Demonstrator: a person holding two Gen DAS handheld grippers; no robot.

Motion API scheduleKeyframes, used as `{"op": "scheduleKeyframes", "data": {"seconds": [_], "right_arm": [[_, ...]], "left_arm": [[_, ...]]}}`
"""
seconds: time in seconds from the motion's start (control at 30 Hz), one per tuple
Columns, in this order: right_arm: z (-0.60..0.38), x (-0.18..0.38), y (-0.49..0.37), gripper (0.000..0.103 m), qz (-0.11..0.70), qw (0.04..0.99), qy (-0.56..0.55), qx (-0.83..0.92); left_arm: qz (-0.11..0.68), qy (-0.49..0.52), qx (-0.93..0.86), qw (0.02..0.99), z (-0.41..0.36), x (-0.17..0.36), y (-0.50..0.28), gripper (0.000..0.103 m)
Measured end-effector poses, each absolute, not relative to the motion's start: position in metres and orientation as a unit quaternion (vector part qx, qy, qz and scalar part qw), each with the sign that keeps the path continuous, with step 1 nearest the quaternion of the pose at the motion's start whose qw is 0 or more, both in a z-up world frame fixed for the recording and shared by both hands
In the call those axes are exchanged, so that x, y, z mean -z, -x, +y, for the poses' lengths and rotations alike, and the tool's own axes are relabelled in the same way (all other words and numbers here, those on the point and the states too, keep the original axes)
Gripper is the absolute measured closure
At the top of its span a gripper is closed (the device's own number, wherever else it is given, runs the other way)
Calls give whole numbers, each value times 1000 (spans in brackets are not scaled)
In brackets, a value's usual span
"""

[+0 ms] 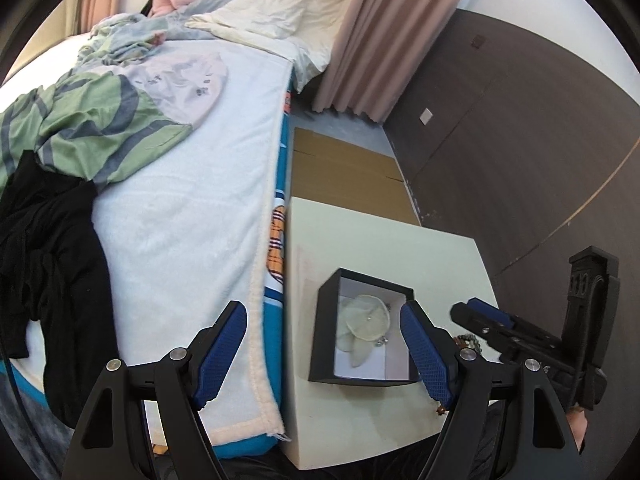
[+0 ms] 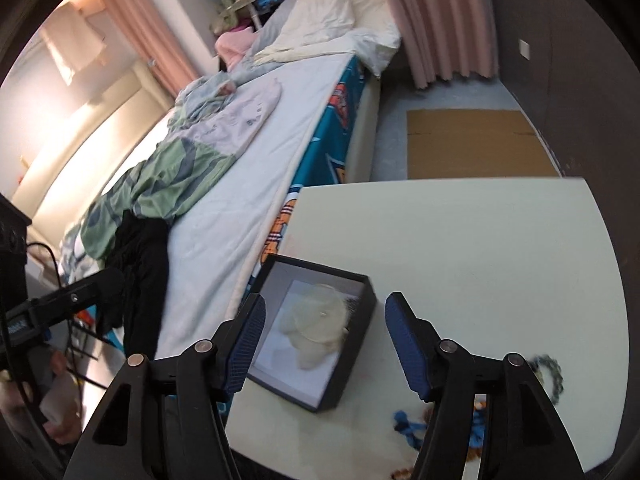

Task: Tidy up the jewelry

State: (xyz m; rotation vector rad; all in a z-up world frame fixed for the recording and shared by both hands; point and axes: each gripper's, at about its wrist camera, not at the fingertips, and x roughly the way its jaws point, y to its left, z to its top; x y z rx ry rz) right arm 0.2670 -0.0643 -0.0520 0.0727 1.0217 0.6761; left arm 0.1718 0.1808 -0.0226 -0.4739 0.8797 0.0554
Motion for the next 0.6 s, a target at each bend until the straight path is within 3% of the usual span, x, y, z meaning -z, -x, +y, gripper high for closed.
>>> {"op": "scheduleKeyframes", "data": {"seconds": [0.23,0.4,0.6], "right_arm": [[-121,48,-260,40,479,825,-76,-288],[-162,46,-251,31,473,836,-93,-262],[-197,52,-247,29,476,839,-108,-239]], "left_arm": [[431,201,4,880,146,22,-183,23],[440,182,29,879,116,22,-193,23],[455,150,67,875,67,25,-206,24]]}}
